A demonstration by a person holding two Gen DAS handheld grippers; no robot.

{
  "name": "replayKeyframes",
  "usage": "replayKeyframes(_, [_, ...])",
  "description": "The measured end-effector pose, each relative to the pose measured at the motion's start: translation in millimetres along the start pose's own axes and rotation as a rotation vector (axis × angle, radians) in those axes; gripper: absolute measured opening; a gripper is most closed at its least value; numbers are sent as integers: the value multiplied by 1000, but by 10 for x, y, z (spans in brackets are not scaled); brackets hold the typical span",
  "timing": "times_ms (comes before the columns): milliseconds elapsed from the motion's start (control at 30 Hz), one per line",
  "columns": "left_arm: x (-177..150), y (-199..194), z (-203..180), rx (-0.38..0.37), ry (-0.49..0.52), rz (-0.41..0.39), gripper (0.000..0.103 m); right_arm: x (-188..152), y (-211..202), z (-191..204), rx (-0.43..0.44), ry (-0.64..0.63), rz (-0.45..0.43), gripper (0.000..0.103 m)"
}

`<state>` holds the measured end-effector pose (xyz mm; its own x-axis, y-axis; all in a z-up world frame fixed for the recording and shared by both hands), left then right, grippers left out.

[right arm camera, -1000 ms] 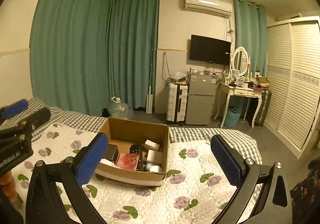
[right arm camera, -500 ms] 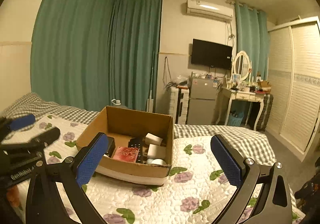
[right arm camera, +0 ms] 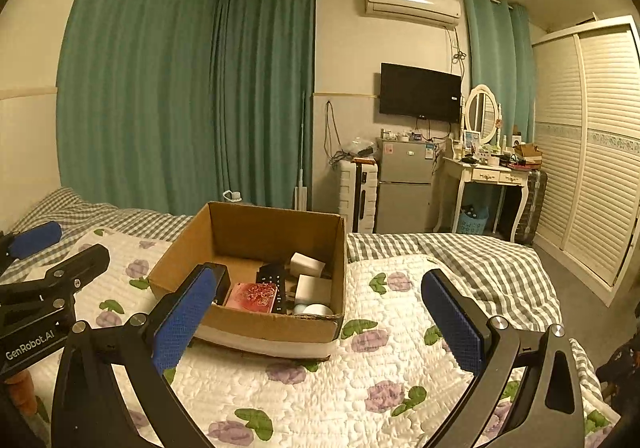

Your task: Organize rigid objects

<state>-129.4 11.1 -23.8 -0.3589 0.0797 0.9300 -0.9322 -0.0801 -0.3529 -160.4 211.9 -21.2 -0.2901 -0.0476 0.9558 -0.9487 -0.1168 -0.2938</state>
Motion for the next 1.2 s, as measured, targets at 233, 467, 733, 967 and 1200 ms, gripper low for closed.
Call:
replayKeyframes(233, [-10,13,-4,-21,-11,8,75,3,21,20,-7,6,6,103])
replayKeyframes(467, [-15,8,-1,-37,-31,14,75,-3,32,-2,-12,9,14,103])
replayKeyframes(733, [-34,36,-20,-46,-33,25,75,-22,47,2,-19,5,21,103])
replayKeyframes(967, [-47,37,-26,-50,-32,31,75,-21,44,-8,-17,7,26,103])
replayKeyframes(1200, [-52,43,-30,-48,-29,33,75,-21,41,-13,-18,8,27,103])
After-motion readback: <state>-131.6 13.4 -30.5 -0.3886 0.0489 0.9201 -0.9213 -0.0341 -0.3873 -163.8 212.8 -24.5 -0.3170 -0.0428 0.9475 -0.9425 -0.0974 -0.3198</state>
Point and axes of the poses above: each gripper's, at about its wrist camera, not at the fingertips, and y roughly the way its jaws point, z to its left, x to its top, the point moved 9 cm from there along y, roughly the way its jaws point, and after that the axes turned 2 degrees about x, right-handed, at the moved point
